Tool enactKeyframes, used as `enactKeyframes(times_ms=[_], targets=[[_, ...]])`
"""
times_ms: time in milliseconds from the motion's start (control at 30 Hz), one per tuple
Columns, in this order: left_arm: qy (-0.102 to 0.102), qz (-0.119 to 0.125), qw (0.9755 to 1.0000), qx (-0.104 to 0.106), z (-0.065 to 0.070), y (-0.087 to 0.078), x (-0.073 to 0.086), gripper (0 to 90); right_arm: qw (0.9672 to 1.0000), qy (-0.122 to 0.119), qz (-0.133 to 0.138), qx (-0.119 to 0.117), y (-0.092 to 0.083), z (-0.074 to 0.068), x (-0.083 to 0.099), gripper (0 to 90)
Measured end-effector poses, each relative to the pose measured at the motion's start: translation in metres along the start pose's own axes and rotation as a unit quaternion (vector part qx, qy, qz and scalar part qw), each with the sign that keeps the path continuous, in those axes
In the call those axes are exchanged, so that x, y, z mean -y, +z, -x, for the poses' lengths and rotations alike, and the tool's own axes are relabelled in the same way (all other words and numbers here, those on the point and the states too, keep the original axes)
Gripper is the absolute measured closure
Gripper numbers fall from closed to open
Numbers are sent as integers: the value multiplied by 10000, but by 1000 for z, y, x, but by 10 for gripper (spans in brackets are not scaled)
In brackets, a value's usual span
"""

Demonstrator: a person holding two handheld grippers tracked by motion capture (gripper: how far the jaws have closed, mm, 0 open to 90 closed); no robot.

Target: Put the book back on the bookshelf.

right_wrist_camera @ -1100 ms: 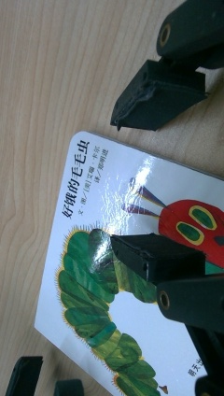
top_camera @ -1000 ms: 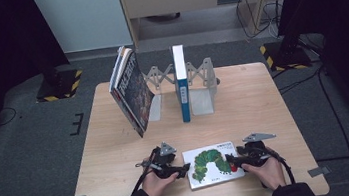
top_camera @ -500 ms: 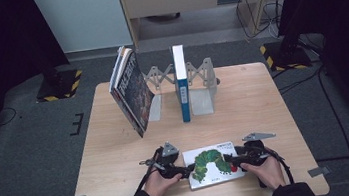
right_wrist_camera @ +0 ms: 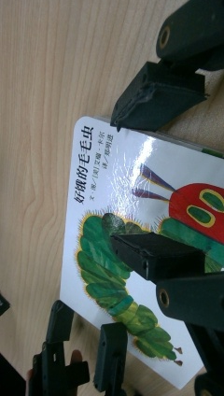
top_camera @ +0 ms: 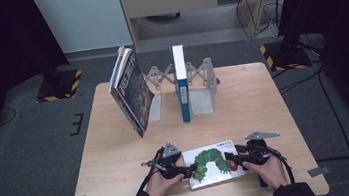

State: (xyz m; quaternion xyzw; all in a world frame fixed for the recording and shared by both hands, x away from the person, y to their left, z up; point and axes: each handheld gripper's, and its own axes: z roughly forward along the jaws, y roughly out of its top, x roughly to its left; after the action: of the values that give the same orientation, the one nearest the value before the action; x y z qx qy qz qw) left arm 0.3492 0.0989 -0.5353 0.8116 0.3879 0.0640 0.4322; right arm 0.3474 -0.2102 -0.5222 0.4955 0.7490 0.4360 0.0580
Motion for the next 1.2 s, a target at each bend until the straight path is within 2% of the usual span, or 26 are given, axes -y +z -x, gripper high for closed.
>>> enactKeyframes(times_ms=[133,333,400,533,600,800,900,1200], targets=[[-93,-129,9999,-35,8,-1,-1,181,10000,24,35,-31,-1,0,-1,372],[-147,-194,9997,45,7,-1,-3,166,9998,-12,185,-69,-5,-1,-5,371],[-79,-188,9998,39,6,1,-4,153,9997,5,242,-83,-5,-1,-6,371],[-125,-125,9998,-25,2,6,-9,153,9997,-42,227,22,-2,0,-8,363],[-162,-80,9998,13,0,6,-9,152,9996,-6,272,3,-3,-1,-10,363],[-245,-43,9997,39,-2,5,-9,151,9982,-19,598,-97,-8,-3,-15,364],[-289,-27,9996,58,-2,4,-9,152,9968,61,774,-167,-10,-4,-16,367],[-374,47,9992,130,-2,5,-8,123,9936,331,1022,-341,-16,-7,-17,393]])
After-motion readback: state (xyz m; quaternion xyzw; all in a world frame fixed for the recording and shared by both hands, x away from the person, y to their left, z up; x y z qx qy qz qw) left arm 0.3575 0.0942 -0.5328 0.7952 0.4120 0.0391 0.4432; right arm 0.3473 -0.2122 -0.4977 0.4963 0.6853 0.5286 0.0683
